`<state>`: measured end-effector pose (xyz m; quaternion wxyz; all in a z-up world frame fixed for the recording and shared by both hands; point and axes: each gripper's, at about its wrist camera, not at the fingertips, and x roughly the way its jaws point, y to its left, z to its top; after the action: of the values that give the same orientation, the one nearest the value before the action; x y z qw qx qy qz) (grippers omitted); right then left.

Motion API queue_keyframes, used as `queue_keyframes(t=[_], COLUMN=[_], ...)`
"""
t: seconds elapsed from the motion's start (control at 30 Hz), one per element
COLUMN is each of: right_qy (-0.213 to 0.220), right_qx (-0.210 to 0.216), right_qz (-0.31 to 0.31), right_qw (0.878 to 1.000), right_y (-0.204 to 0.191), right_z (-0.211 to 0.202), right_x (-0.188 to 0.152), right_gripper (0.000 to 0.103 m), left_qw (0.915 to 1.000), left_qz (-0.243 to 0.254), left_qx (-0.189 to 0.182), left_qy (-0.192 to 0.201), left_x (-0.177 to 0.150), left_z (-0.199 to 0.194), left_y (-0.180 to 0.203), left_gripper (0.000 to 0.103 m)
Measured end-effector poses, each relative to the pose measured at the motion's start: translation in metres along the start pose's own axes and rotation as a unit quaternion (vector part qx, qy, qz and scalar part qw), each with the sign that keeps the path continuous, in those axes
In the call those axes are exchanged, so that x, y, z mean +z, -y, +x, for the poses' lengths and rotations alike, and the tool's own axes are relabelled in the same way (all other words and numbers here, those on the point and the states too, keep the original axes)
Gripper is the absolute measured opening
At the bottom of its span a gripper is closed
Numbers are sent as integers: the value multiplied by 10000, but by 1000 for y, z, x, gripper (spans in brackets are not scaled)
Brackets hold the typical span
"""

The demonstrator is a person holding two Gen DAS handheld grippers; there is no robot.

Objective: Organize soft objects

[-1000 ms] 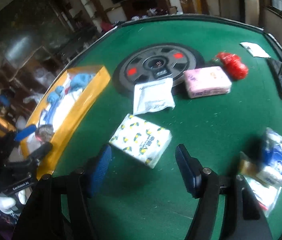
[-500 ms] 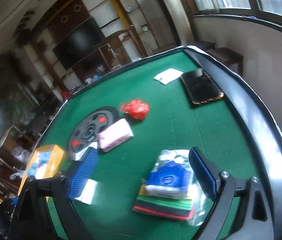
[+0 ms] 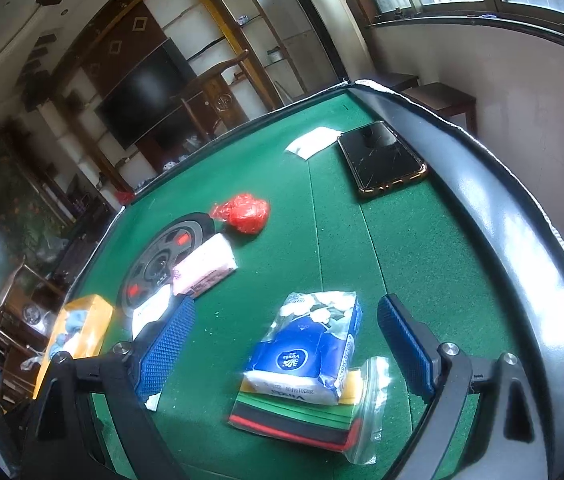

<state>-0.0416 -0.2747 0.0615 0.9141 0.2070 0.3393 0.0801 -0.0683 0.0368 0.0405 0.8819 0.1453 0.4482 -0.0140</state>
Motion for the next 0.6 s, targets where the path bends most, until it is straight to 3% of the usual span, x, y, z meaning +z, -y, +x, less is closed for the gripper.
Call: queue_keyframes(t=[0.6], right_qy=[-27], right_qx=[-2], right_qz=[11], right_qw=[10000], right_y=[-2], right_z=[1], right_x=[-4], right_gripper=[90], left_qw=[9995], left_qz=[81], left_qx=[-285], left_qy=[-132], left_x=[23], left_z=[22], left_y=[8], left_gripper=[79])
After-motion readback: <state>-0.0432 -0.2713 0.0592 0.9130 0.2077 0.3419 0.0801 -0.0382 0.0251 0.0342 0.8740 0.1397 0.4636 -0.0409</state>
